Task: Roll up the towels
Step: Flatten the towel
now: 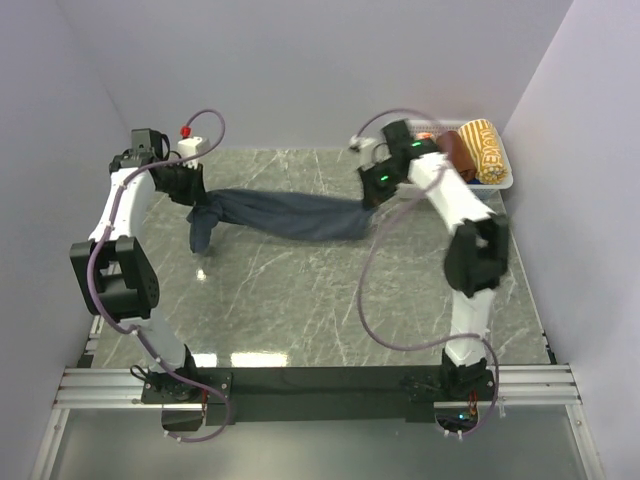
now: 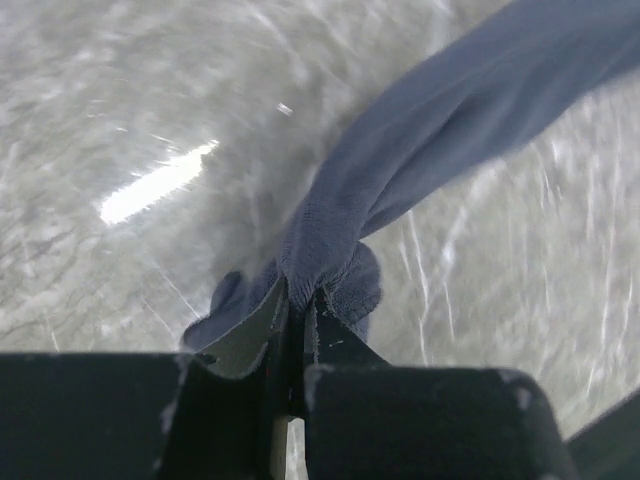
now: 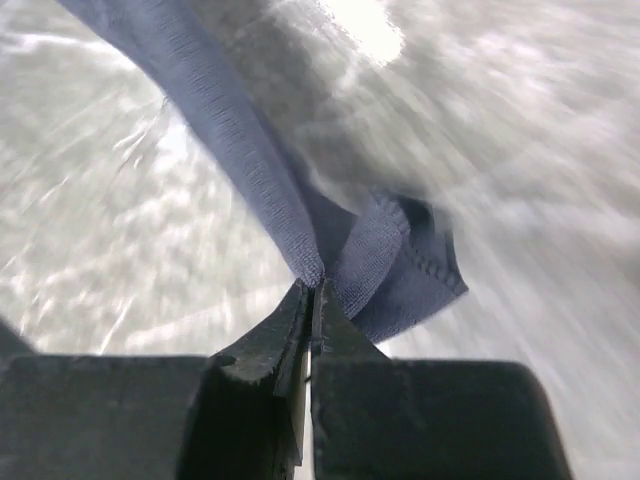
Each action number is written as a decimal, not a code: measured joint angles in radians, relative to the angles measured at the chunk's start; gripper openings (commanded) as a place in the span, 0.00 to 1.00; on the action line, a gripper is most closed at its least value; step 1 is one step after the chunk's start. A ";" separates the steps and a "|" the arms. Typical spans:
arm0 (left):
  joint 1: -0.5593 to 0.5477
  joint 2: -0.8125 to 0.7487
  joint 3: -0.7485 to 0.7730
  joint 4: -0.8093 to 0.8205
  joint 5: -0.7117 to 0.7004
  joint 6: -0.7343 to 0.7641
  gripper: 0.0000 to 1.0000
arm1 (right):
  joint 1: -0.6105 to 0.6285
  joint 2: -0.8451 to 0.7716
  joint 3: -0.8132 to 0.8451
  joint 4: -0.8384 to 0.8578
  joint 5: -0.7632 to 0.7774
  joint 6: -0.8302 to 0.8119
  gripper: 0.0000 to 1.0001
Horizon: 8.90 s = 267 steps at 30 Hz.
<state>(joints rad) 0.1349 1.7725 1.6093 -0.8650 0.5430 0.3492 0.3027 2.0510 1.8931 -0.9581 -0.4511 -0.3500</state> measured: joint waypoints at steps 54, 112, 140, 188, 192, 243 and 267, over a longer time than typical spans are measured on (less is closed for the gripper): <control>0.209 0.025 -0.199 -0.038 -0.021 0.058 0.77 | 0.133 -0.221 -0.645 0.124 0.388 -0.172 0.48; 0.113 -0.026 0.006 -0.060 0.001 0.193 0.01 | -0.170 -0.272 -0.164 -0.124 0.197 -0.126 0.00; 0.305 -0.637 -0.251 -0.204 0.126 0.235 0.00 | -0.275 -0.892 -0.498 -0.184 0.185 -0.228 0.00; 0.147 -0.095 -0.347 0.135 0.006 -0.015 0.58 | -0.263 -0.304 -0.476 -0.072 0.181 0.021 0.39; 0.140 -0.033 -0.343 0.143 -0.010 -0.039 0.65 | -0.245 -0.222 -0.401 -0.019 0.204 0.037 0.40; 0.140 0.199 -0.199 0.074 -0.046 -0.015 0.01 | -0.222 -0.054 -0.398 0.142 0.325 0.046 0.00; 0.081 0.194 -0.121 0.074 -0.011 0.185 0.54 | -0.333 -0.129 -0.421 0.140 0.270 0.059 0.00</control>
<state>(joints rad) 0.2161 1.9663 1.4879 -0.7914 0.5323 0.5339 -0.0307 1.9221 1.4723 -0.8177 -0.1810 -0.2913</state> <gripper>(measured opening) 0.530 0.009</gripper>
